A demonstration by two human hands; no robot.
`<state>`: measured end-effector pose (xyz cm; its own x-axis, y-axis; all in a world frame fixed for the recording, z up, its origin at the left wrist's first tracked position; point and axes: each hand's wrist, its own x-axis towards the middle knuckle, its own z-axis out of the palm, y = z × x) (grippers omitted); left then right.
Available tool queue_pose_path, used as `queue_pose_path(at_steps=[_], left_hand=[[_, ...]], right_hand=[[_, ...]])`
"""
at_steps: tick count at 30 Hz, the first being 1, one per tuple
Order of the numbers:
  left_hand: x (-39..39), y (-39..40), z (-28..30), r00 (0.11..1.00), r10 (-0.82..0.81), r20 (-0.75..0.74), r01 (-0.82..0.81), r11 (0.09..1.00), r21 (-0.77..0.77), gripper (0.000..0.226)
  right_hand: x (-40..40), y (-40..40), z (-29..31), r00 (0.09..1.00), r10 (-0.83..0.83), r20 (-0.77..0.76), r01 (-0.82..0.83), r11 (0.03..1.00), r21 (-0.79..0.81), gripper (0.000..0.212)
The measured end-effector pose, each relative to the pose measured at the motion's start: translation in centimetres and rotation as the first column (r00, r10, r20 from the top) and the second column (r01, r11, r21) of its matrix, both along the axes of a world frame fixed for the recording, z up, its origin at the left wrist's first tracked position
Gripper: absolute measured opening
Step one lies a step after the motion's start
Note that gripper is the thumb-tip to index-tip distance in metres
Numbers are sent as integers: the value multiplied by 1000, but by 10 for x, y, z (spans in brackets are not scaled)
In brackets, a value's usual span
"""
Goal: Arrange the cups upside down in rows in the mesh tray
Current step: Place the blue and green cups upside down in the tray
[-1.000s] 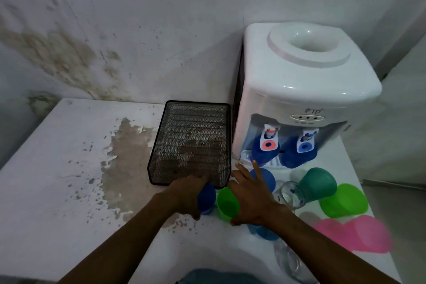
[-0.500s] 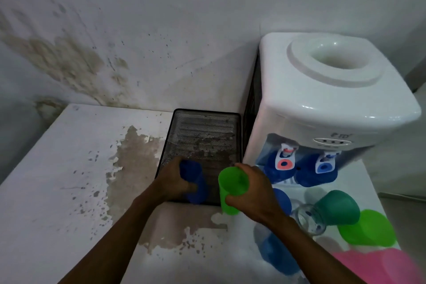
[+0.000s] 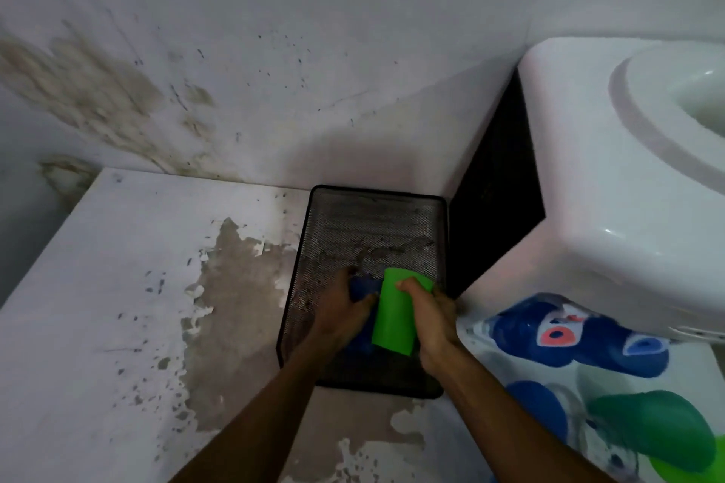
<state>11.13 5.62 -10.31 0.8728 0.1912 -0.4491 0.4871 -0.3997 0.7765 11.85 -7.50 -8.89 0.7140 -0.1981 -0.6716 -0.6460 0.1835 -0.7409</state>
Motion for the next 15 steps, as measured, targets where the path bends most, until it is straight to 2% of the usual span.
queue_pose_path(at_steps=[1, 3, 5, 7, 10, 11, 13, 15], left_hand=[[3, -1, -3, 1000, -12, 2, 12, 1000, 14, 49], [12, 1, -7, 1000, 2, -14, -2, 1000, 24, 47], [23, 7, -15, 1000, 21, -20, -22, 998, -53, 45], [38, 14, -17, 995, 95, -44, -101, 982, -161, 49], [67, 26, -13, 952, 279, -127, -299, 936, -185, 61], [77, 30, -11, 918, 360, -167, -390, 896, -210, 62], [98, 39, -6, 801, 508, -317, -596, 723, -350, 54], [119, 48, -6, 742, 475, -473, -670, 507, -542, 48]], right_hand=[[3, 2, -2, 1000, -19, -22, 20, 1000, 21, 8], [10, 6, -8, 998, -33, -61, 36, 998, 47, 25], [17, 8, -13, 997, -35, -70, 41, 996, 85, 40], [27, 10, -18, 996, -43, -77, 54, 989, 139, 42], [44, 17, -23, 996, -43, -80, 60, 971, 232, 38], [51, 21, -24, 995, -51, -84, 71, 965, 254, 40], [64, 28, -23, 993, -65, -94, 91, 945, 315, 42], [78, 34, -18, 990, -70, -121, 111, 922, 371, 39]])
